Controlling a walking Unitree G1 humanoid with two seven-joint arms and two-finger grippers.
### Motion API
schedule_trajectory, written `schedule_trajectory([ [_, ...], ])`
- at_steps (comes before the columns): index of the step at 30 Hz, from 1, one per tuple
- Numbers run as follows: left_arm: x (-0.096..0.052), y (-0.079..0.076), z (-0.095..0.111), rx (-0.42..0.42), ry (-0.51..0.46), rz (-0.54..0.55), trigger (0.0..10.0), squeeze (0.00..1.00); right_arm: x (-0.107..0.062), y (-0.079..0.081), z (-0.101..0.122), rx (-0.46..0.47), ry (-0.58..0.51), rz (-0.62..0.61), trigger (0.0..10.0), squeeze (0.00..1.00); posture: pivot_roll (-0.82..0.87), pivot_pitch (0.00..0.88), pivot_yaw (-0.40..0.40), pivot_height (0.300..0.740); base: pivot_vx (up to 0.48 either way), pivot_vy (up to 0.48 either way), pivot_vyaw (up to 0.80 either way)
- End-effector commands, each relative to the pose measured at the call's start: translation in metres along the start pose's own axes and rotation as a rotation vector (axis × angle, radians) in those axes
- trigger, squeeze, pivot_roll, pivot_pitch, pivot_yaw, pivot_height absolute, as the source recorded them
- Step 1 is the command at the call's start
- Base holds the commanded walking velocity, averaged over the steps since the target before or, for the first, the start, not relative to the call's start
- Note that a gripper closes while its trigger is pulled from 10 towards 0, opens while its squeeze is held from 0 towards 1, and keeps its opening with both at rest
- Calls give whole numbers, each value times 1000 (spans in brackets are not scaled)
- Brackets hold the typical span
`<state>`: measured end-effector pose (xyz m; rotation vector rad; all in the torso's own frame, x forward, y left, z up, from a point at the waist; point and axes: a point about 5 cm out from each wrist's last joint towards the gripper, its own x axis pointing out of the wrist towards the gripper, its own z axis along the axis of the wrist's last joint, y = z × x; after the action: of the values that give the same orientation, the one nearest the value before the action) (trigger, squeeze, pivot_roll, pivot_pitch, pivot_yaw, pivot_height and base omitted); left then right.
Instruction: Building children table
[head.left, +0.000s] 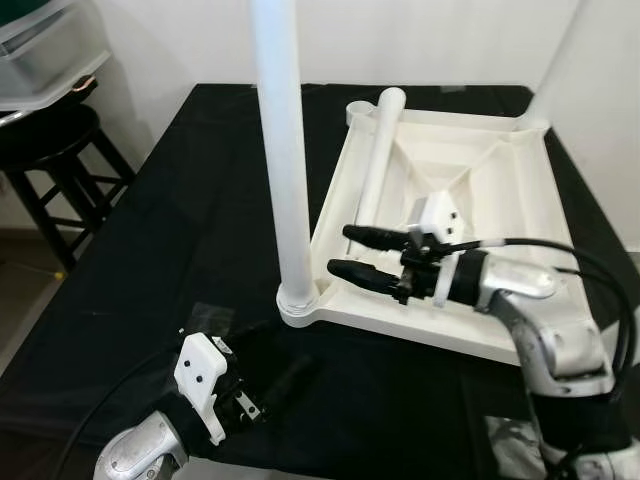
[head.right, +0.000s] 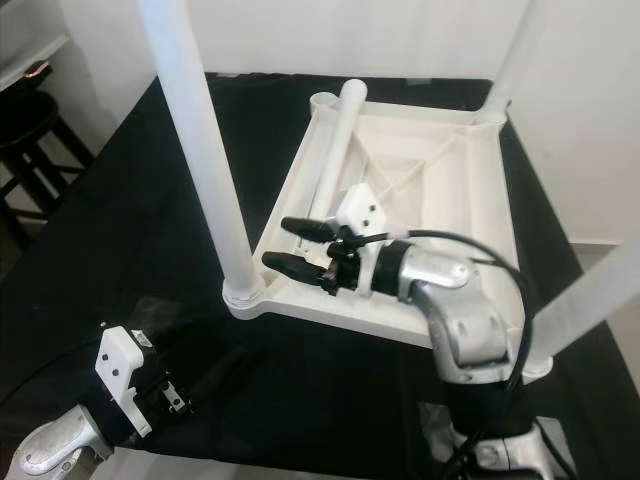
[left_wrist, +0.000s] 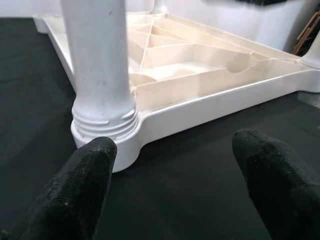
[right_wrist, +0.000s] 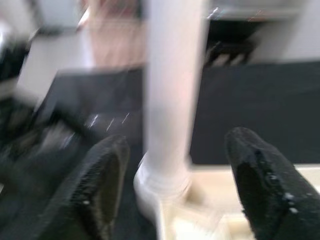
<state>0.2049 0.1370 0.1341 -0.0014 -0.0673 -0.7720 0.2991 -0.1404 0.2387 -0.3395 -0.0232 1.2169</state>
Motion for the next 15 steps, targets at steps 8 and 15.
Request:
schedule_trajectory([
  [8, -4, 1, -5, 29, 32, 16, 10000, 0, 25, -26, 0, -34, 29, 140, 10000, 0, 18, 165, 16, 740, 0, 0, 0],
  [15, -4, 5, -3, 39, 31, 29, 10000, 0, 55, -39, 5, -41, 6, 97, 10000, 0, 33, 169, 15, 740, 0, 0, 0],
])
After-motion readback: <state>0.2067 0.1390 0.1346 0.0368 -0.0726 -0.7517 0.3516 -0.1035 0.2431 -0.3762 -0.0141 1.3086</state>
